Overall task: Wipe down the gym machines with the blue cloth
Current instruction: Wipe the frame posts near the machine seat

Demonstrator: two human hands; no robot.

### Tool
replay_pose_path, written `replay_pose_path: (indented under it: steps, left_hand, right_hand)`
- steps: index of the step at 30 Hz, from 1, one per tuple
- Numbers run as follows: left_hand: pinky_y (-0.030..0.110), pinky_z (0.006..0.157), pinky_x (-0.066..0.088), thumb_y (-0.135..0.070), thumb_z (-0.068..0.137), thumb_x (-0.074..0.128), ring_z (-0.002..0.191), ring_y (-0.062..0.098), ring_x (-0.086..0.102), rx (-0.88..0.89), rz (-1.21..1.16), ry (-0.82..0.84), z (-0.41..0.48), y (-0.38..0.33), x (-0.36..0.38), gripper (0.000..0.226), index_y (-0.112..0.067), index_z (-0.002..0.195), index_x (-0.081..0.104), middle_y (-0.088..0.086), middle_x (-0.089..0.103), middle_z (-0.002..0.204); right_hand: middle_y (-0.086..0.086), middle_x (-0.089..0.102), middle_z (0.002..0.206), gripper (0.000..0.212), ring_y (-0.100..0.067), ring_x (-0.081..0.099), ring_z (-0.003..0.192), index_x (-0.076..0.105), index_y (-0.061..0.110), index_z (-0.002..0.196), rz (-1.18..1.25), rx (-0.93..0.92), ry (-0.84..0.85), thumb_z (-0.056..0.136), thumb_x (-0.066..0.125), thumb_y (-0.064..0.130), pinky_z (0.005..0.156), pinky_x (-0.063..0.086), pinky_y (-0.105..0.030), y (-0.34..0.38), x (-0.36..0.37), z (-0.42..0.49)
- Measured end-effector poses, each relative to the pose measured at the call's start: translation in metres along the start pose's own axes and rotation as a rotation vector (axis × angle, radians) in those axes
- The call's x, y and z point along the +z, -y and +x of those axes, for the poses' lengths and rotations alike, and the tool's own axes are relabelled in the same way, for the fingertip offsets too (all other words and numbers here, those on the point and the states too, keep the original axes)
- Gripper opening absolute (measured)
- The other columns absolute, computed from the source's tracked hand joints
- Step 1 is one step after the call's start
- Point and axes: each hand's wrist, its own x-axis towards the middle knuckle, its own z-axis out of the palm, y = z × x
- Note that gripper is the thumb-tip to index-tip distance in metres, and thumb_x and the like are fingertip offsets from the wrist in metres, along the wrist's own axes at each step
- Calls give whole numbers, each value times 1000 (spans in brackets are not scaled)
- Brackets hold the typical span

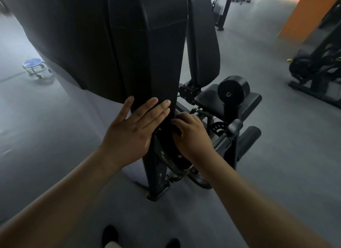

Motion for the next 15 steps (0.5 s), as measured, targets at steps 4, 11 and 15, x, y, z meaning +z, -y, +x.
replay_pose_path:
  steps: [4, 11, 15]
  left_hand:
    - [61, 135, 9, -22, 106, 53, 170, 20, 5, -5, -13, -7, 0, -2, 2, 76, -24, 175, 21, -5, 9, 184]
    - [62, 135, 6, -23, 106, 52, 170, 21, 2, -4, -20, 4, 0, -3, 2, 77, -24, 175, 20, -4, 8, 184]
    - [62, 135, 7, -22, 106, 54, 170, 21, 3, -12, -10, -10, 0, -3, 4, 77, -24, 175, 21, -4, 8, 184]
  right_hand:
    - [-1, 67, 121, 25, -27, 59, 105, 79, 18, 119, 16, -132, 79, 100, 64, 24, 93, 51, -46, 13, 5, -11]
    - [-1, 68, 117, 24, -25, 59, 103, 80, 17, 116, 52, -126, 65, 102, 62, 24, 92, 51, -42, 20, 7, -9]
    - [-1, 67, 123, 27, -24, 58, 108, 77, 17, 125, 54, -4, 30, 102, 64, 25, 95, 54, -46, 10, 3, -6]
